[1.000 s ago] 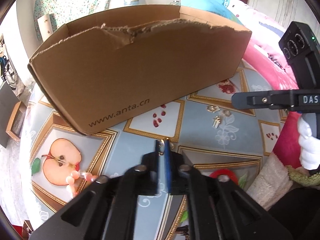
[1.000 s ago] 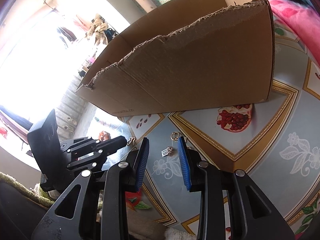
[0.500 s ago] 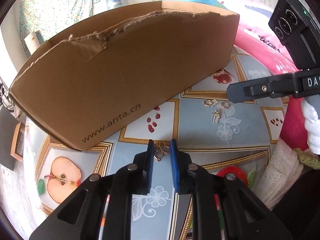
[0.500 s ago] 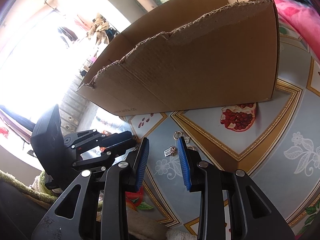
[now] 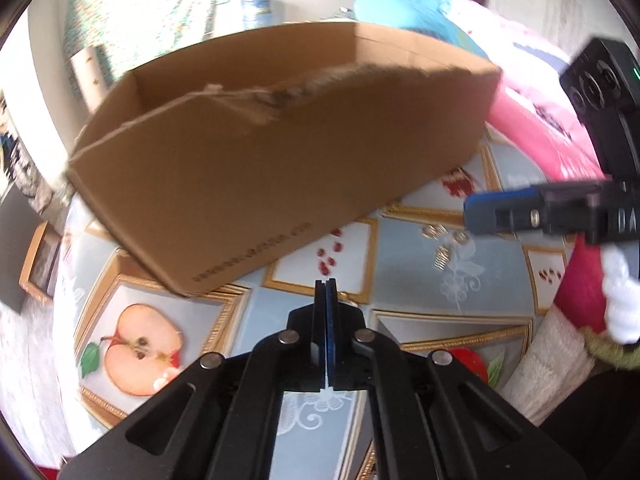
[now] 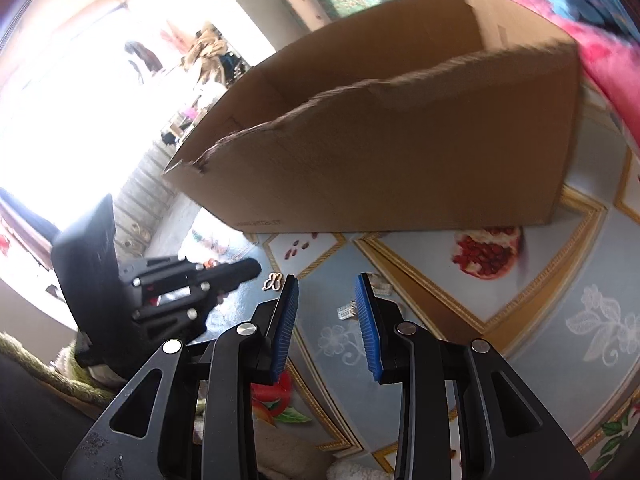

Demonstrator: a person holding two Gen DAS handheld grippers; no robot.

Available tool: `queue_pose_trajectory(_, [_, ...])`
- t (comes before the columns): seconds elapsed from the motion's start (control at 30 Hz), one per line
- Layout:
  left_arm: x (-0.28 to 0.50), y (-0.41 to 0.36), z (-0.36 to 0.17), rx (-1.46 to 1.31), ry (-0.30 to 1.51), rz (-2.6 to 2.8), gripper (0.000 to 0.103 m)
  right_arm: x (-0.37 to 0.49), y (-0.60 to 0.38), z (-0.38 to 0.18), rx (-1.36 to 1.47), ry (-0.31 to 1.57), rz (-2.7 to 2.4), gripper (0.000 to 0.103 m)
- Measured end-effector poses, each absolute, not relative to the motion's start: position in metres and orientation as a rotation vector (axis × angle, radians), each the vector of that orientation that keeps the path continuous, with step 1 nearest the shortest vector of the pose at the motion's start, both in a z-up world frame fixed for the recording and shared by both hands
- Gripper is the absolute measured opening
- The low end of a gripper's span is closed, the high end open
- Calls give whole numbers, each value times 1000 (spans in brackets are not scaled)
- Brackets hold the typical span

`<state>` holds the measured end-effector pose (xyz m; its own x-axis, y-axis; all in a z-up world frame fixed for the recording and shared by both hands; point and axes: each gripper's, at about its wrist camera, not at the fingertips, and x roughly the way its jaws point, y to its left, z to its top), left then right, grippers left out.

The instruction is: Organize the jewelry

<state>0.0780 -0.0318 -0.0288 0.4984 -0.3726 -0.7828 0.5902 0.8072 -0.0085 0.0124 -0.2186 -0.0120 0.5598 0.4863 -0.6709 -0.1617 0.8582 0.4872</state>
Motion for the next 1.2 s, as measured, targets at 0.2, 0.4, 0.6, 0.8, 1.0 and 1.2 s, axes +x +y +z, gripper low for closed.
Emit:
queue_pose_trajectory(0.2, [80,-17,-25,235,865,-523,0,18,-156,-12,144,884,441,30])
queue_pose_trajectory(0.4, [75,-5,-23,216,865,-500,0,24,-115,-21,-41,856,464,30])
queue_pose_trajectory(0.6, [75,1,-24,209,861,-490,0,34,-100,-30,-120,858,466,27])
queue_pose_trajectory(0.8, [78,5,-25,203,865,-486,0,39,-96,-34,-157,869,475,25])
queue_pose_trajectory(1.0, [81,8,-28,192,876,-474,0,39,-88,-35,-201,873,471,18])
queue_pose_trajectory(1.2, [82,9,-27,181,876,-466,0,41,-94,-35,-178,886,483,17])
